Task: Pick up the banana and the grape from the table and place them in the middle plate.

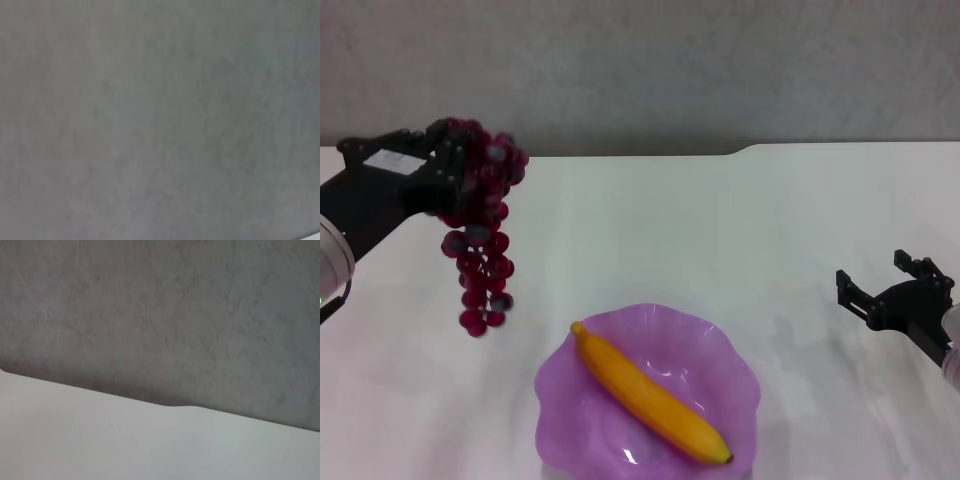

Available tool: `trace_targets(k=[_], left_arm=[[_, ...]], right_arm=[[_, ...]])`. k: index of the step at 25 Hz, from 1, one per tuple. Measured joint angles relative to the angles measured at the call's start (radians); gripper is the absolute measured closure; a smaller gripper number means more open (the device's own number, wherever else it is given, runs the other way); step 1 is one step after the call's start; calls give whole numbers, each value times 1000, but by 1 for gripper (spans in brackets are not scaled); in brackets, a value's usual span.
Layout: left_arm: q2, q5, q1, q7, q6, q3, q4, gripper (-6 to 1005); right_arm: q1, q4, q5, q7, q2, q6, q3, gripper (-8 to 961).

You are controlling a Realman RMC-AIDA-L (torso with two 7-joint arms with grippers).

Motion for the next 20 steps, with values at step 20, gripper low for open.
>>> trace_targets(k=[20], left_arm=[[-10, -599, -38, 544, -598, -127, -132, 883]], right_arm=[[5, -6, 0, 0, 0, -2, 0, 71]])
